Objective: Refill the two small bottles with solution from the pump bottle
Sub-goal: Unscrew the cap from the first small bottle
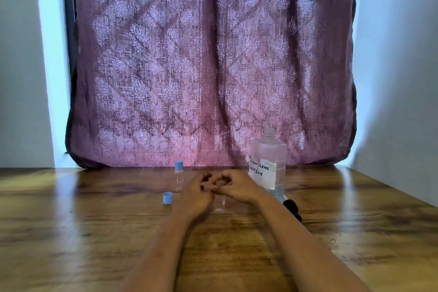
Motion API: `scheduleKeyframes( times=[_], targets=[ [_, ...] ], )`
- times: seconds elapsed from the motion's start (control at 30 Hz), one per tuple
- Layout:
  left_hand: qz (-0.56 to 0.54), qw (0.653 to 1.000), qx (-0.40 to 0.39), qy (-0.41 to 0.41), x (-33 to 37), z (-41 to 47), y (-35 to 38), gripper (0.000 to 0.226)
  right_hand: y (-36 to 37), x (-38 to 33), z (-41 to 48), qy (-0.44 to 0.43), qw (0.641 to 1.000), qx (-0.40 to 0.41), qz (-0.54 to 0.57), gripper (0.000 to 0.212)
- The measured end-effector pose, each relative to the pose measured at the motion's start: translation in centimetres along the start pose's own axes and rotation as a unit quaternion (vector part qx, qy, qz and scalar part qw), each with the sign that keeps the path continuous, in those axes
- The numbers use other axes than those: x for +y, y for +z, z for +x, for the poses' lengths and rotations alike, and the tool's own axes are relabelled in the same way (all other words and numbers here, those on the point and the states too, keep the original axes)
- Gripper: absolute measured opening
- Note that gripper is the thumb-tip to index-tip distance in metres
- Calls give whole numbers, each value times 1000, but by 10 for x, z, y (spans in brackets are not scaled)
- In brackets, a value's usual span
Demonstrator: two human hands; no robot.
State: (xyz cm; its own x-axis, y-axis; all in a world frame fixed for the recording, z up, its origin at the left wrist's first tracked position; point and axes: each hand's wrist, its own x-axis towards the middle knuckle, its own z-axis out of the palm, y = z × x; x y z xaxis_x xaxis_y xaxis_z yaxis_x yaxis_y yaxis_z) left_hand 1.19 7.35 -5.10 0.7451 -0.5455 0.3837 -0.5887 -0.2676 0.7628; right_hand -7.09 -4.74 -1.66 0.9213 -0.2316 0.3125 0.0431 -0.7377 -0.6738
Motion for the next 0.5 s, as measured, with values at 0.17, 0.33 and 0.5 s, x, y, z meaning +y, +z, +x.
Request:
scheduleKeyframes(
  times=[0.17, 0.33, 0.5],
  targets=[
    [-51, 998, -35, -4, 0, -4, 1, 42, 0, 0, 0, 5, 1000, 7, -7, 19],
    [-64, 996, -64, 13, 0, -6, 2, 37, -1, 0, -2, 0, 1000, 10, 3, 21],
    [-39, 998, -52, 16, -5, -4, 3, 29, -4, -4, -4, -13, 999, 36, 30, 24]
  ],
)
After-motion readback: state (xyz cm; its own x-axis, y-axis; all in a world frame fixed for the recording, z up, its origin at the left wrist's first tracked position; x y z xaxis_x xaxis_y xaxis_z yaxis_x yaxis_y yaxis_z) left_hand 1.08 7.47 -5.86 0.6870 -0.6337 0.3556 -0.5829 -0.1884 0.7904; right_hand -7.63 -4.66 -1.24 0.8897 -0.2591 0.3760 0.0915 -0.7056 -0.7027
